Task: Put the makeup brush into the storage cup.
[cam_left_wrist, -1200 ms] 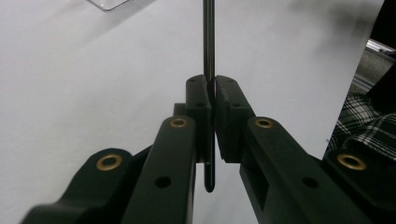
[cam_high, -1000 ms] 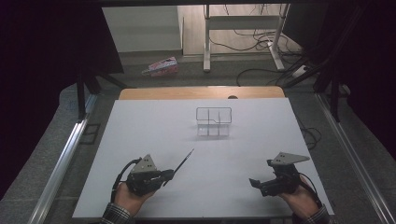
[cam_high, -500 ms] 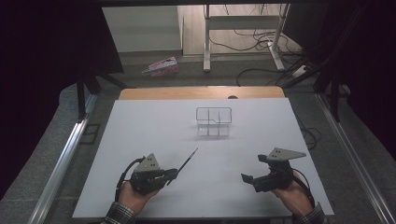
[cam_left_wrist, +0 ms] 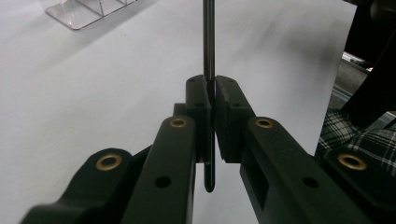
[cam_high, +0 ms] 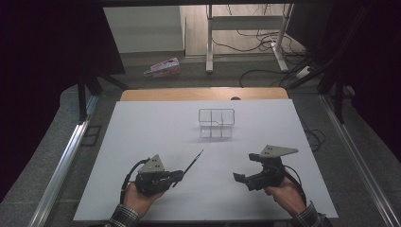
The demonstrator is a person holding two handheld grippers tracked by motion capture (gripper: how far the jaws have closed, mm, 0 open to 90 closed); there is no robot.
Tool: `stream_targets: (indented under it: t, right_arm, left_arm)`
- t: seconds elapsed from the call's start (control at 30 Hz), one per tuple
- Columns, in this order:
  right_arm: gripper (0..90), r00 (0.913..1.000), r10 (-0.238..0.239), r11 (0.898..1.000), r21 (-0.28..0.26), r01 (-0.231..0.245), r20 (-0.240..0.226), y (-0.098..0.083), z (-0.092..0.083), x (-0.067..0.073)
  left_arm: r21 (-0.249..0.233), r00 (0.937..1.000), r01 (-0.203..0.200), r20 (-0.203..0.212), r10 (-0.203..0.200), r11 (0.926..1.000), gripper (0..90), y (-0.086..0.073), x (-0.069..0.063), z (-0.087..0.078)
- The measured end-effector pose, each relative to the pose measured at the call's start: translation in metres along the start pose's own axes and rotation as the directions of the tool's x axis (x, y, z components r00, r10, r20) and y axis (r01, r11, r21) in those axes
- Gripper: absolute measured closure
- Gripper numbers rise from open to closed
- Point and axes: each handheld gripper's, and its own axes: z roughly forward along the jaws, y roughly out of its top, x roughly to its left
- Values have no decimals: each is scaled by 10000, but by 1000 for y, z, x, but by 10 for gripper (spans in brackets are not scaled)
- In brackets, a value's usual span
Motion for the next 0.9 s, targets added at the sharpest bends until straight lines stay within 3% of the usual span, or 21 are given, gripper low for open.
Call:
stream_targets:
  t: [0.5, 0.9]
  right_arm:
    - [0, 9965, 350, 9993, -74, -356, -757, 16, 22, 6]
    - [1, 9933, 338, 9994, 129, -326, -1103, 30, 41, 15]
  left_arm:
    - [-123, 9999, -66, 144, 68, 9999, 853, 5, -2, 9]
    - [-143, 9997, -154, 189, 156, 9998, 854, 7, -7, 17]
